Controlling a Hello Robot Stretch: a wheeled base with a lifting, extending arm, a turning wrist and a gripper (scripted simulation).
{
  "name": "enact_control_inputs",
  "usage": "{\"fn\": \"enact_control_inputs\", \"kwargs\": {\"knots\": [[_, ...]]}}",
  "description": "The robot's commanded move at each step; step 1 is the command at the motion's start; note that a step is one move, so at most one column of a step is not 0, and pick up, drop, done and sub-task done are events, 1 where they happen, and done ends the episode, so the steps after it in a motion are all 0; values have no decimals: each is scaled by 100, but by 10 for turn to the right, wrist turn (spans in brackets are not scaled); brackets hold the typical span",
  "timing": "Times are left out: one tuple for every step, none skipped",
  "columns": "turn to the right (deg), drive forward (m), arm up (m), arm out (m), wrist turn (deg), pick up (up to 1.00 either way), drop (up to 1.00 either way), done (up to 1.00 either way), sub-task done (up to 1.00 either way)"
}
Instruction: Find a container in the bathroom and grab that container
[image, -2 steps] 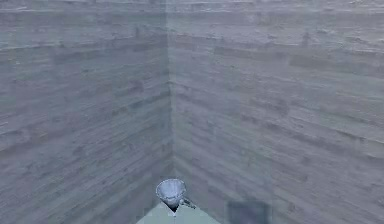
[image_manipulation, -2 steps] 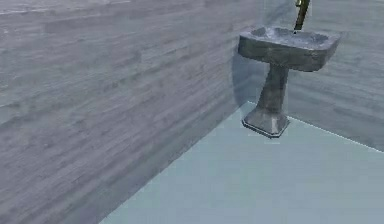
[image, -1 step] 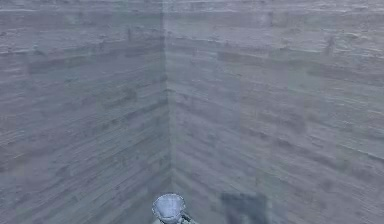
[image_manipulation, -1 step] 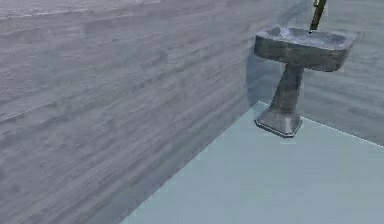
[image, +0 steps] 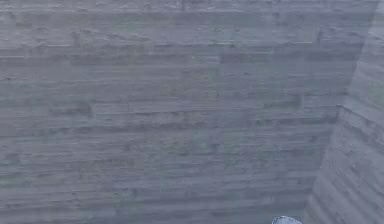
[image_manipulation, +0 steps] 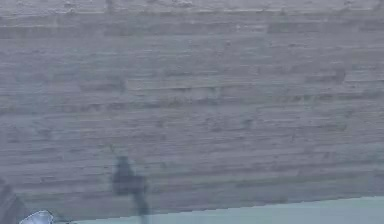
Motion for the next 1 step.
{"fn": "enact_control_inputs", "kwargs": {"knots": [[-450,0,0,0,0,0,0,0,0]]}}
